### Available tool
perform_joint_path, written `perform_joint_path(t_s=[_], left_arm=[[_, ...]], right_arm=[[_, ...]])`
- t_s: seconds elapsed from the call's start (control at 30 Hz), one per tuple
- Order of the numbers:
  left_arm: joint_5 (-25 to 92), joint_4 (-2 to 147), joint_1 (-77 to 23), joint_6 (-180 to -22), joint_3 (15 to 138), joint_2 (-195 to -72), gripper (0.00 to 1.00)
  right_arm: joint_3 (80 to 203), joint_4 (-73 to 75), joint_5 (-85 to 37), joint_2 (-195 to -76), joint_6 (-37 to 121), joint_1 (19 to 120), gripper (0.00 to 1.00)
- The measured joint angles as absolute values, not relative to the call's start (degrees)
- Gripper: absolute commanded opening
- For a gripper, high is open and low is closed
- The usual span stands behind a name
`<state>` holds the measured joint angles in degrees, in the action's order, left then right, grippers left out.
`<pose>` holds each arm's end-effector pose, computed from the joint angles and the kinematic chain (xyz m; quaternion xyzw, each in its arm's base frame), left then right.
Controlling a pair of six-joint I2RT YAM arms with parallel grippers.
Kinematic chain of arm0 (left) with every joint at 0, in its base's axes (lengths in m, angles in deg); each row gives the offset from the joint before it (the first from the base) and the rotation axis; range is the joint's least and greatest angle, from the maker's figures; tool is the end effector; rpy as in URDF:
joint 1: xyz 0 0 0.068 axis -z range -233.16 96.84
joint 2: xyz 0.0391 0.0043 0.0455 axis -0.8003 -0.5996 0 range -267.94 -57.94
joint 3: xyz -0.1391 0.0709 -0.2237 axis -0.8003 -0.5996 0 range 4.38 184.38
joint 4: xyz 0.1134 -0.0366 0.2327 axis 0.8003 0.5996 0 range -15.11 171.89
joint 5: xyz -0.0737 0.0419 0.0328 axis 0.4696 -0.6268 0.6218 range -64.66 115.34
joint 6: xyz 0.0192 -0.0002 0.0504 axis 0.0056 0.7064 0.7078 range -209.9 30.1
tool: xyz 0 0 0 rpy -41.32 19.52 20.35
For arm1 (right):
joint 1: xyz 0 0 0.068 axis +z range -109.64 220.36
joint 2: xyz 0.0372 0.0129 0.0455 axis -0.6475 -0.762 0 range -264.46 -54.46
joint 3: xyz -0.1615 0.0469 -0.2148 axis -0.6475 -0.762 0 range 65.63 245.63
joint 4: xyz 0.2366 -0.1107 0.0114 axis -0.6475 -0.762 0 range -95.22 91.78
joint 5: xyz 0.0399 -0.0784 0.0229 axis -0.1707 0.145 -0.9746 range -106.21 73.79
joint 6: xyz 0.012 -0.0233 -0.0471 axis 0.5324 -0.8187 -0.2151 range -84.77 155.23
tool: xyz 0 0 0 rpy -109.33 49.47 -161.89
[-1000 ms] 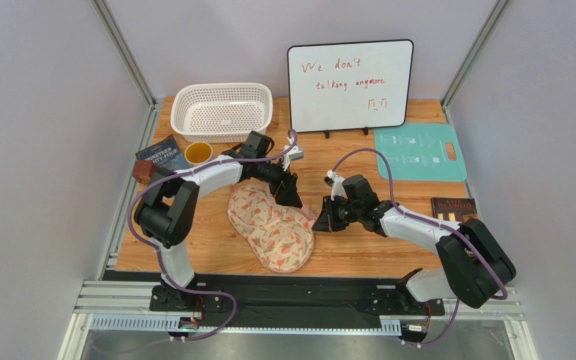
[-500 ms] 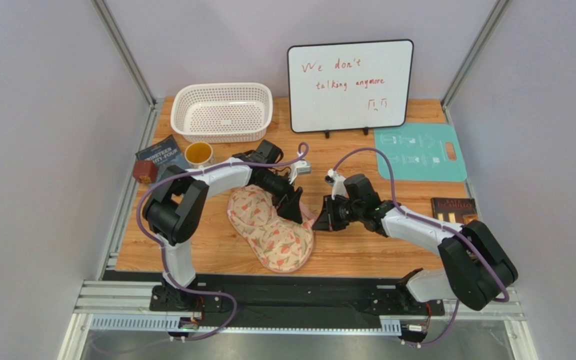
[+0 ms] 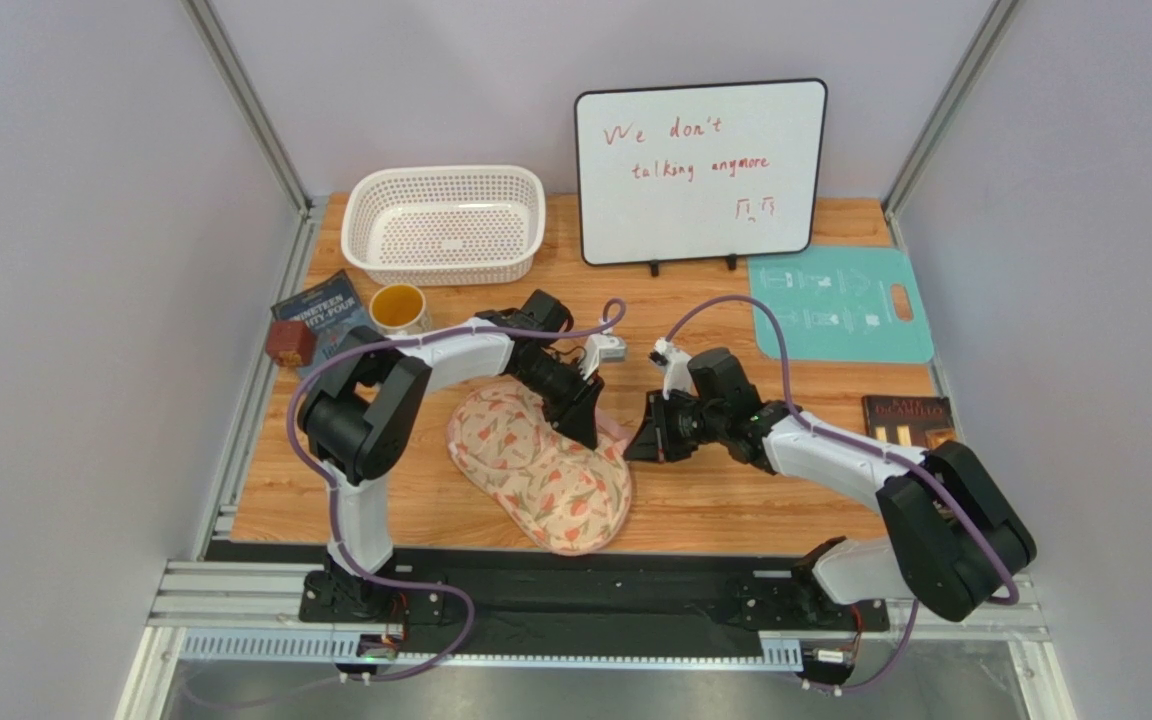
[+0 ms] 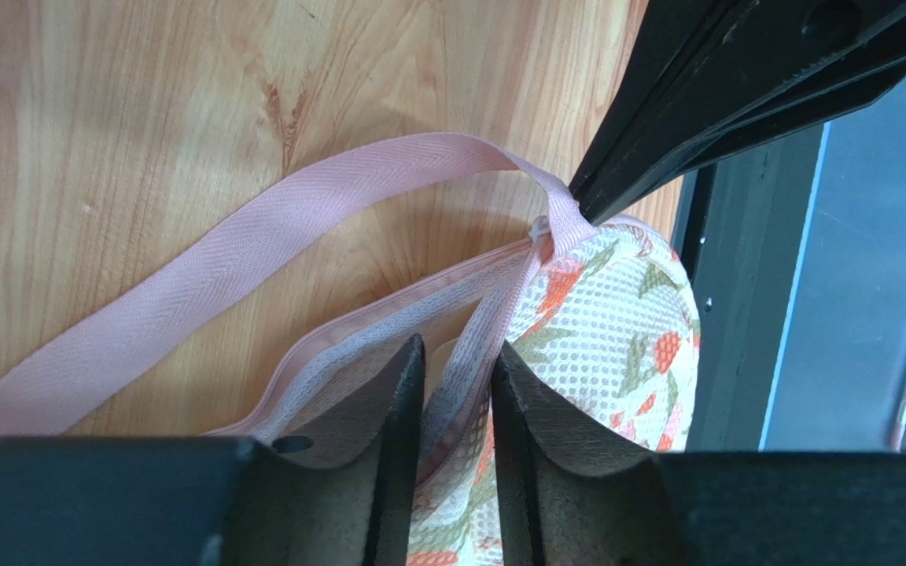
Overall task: Unzip the laundry bag and remove the bra
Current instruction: Unzip the laundry bag at the center of the board.
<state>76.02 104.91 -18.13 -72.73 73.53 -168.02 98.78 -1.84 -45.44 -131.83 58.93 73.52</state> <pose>0.2843 -0.2330 0.1549 0.4557 0.7693 -0.4402 0.0822 0.2000 0.1514 0.1654 -0.1649 0.8923 0.3728 0.1940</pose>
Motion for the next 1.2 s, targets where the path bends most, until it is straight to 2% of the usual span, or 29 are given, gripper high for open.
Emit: perform_joint_path(t_s=[0.1,0.17,0.53,1.2], left_arm=[[75.6,105.0,-18.1,-72.9,73.5,-168.0,0.04],[75.3,104.9,-18.1,-73.3,73.5,-168.0,0.00],[73.2,101.6,-18.0,-76.2,72.6,-167.9,0.00],[73.1,94.1,-20.7,-81.9,69.9,-165.8,0.00]], right_arm=[[98.8,-1.8,-45.4,-131.8,59.0,73.5,0.00],[98.8,-1.8,-45.4,-131.8,58.9,73.4,0.00],[98.3,-1.2,-45.1,-131.7,58.9,73.3,0.00],[92.0,-2.8,-43.2,-124.6,59.0,73.3,0.00]])
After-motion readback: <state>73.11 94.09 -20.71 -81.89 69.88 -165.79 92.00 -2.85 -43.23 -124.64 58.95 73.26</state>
